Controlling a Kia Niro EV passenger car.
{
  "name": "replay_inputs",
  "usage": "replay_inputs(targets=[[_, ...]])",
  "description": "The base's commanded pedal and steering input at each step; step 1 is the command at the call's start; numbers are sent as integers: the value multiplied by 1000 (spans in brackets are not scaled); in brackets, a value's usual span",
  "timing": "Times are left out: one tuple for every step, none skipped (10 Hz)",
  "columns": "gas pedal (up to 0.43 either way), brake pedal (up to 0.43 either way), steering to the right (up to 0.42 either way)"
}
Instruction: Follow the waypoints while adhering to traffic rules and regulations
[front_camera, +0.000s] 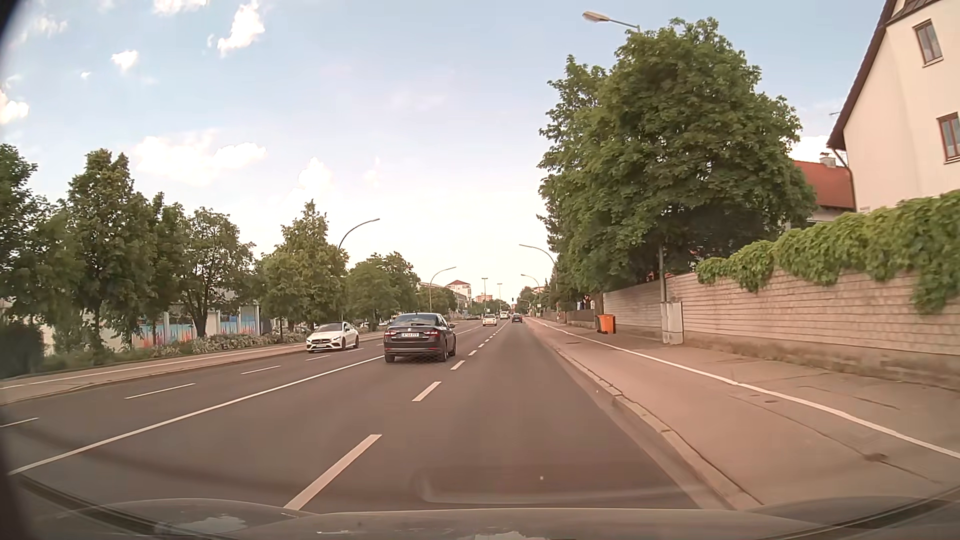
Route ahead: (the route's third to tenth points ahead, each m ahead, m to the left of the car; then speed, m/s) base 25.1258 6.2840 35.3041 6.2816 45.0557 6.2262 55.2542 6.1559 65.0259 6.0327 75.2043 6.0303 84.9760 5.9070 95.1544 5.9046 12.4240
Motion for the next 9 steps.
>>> replay_inputs(targets=[[79, 18, 0], [79, 18, 0], [79, 18, 0], [79, 18, 0], [79, 24, 0], [79, 18, 0], [79, 18, 0], [79, 18, 0], [79, 18, 0]])
